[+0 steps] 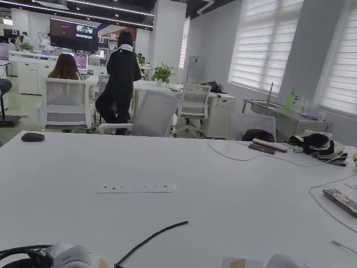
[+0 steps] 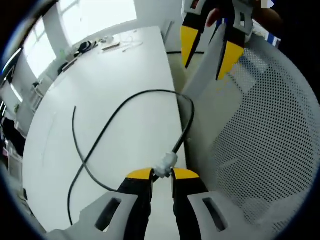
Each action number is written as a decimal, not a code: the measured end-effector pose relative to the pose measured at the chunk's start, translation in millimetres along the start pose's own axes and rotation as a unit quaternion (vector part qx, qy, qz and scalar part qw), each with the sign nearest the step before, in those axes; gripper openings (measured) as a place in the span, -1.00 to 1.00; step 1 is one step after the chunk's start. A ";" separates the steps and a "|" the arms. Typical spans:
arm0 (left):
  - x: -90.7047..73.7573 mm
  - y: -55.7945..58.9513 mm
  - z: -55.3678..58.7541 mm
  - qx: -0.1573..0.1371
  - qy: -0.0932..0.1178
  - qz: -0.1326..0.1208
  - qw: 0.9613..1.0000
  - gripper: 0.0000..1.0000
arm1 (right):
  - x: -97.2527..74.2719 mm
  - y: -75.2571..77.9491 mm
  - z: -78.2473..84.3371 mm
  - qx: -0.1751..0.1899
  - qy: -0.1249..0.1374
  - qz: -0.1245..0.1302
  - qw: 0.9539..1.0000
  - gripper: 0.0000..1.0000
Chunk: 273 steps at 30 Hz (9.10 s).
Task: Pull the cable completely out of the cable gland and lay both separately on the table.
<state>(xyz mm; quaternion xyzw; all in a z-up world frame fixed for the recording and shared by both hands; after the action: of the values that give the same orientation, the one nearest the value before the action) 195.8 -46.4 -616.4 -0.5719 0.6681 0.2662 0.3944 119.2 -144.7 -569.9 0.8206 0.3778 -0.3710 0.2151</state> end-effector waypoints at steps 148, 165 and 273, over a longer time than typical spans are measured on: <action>-89.2 31.9 -10.8 -0.113 0.026 -0.199 0.973 -0.70 | 16.0 7.3 8.2 -0.058 -0.022 -0.018 0.998 -0.94; -88.8 32.6 -8.8 -0.115 0.023 -0.203 0.972 -0.70 | 19.4 -7.2 -17.9 -0.066 -0.016 -0.023 0.997 -0.72; -90.0 32.9 -5.3 -0.114 0.028 -0.210 0.971 -0.70 | 30.1 -6.3 -15.7 -0.088 0.012 -0.003 0.996 -0.93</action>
<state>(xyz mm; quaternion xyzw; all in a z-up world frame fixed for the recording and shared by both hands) 165.7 5.9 -541.9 -0.7481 0.5090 0.2352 0.3549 134.5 -117.0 -583.7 0.8017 0.4136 -0.3275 0.2809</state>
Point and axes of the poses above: the centre of the closed fingertips' face, and the gripper's own axes: x roughly forward along the fingers, y roughly to its right, z roughly out of its underside, the point moved 5 cm from there along -x, roughly backward along the fingers, and after that the axes turned 3 degrees about x, right-handed, at the moved point
